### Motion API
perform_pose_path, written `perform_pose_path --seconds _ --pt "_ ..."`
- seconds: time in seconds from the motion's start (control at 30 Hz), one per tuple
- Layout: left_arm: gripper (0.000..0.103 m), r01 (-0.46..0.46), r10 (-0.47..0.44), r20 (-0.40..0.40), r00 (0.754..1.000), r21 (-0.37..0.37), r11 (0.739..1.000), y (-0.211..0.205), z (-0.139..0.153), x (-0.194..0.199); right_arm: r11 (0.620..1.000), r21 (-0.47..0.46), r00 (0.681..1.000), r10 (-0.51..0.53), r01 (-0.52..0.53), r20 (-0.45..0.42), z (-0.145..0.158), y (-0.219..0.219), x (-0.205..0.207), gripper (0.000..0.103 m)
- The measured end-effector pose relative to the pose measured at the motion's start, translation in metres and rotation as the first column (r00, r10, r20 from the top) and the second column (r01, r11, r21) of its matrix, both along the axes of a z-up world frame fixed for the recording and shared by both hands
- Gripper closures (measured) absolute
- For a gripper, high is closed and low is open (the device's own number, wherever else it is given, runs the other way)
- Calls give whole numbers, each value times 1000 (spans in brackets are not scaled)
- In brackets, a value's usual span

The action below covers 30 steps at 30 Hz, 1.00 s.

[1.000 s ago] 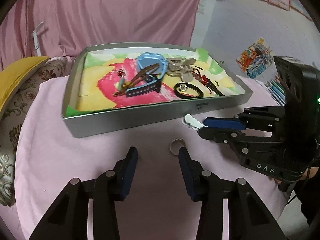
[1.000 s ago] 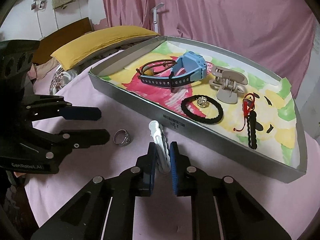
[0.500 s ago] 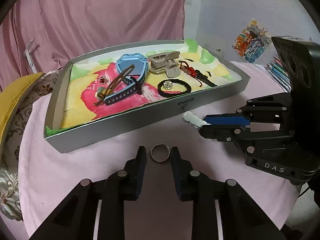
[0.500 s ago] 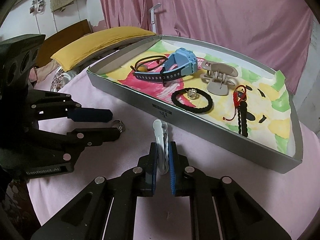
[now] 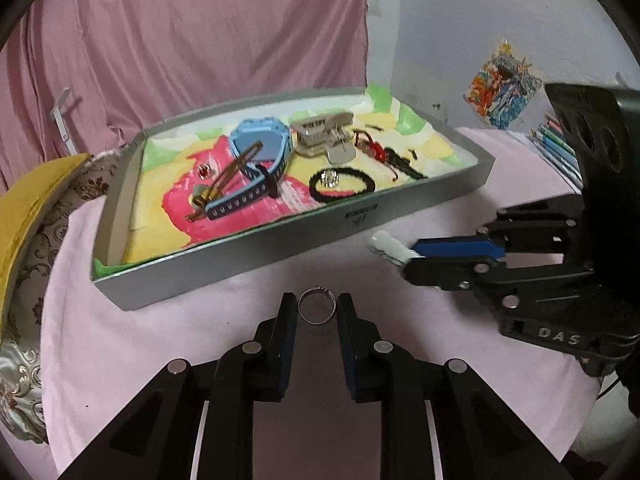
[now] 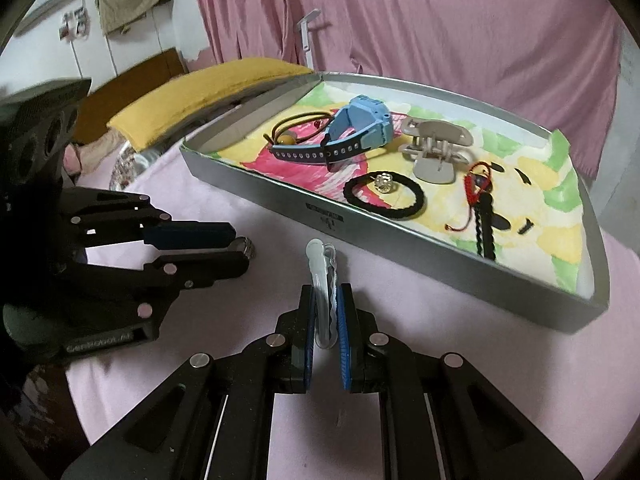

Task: Organize jewelry
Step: 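Lift the ring and white clip and carry both over the tray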

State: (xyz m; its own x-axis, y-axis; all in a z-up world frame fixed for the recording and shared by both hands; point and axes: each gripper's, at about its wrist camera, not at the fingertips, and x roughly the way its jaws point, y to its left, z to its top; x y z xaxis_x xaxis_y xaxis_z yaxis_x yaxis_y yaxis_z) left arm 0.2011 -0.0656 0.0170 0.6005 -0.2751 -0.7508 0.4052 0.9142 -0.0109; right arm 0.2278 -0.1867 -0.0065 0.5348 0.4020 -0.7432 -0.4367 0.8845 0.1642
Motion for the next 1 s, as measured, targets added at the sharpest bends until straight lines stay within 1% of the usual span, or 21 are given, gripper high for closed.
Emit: perform_pose_path --seconds 0.07,0.13,0.23,0.33,0.37,0.4,0.47,0.5,0.57,0.6,0.63,0.67,0.73,0.83,0.97,1.0 --pt "84 -17 17 42 999 14 1000 -2 5 -4 1000 25 1000 -13 12 24 4 -5 -8 93" --pt "84 -27 26 75 997 13 1000 -4 9 -6 999 44 998 -31 29 47 8 -10 -14 93" --pt "84 -41 43 112 993 -14 999 -4 16 -6 995 73 993 -69 62 91 14 -19 -21 93" --pt "84 -63 71 145 987 -58 996 -3 24 0 990 102 982 -115 101 147 23 -30 -26 93" --pt "84 -84 96 166 981 -82 993 -2 30 3 988 107 978 -130 113 164 26 -33 -26 93" --pt "84 -99 116 178 977 -99 990 -1 33 7 984 115 970 -154 134 187 31 -37 -25 93" --pt "84 -136 170 215 962 -165 977 0 44 18 977 121 955 -199 176 220 41 -44 -17 93" --pt "84 -148 192 238 952 -191 970 0 50 23 972 114 941 -228 205 251 47 -46 -12 93" --pt "84 -162 222 284 933 -220 962 -1 58 32 963 98 914 -268 250 305 59 -49 -2 93" --pt "84 -165 239 322 916 -238 957 -2 65 39 958 102 902 -287 269 323 63 -51 3 93" --pt "84 -165 245 340 908 -247 955 -3 68 42 951 109 886 -309 289 347 68 -54 9 93" --pt "84 -164 256 369 893 -262 951 -5 73 48 946 115 873 -323 302 364 72 -56 13 93" --pt "84 -159 264 402 877 -275 948 -10 79 55 934 131 840 -356 333 410 80 -61 23 93" --pt "84 -142 262 454 852 -282 949 -22 84 69 924 130 809 -379 361 450 84 -63 39 93" --pt "84 -128 247 494 834 -261 957 -37 81 82 915 152 791 -400 373 463 83 -65 57 93" --pt "84 -126 244 495 834 -259 957 -40 80 85 912 157 784 -407 380 468 81 -66 61 93"
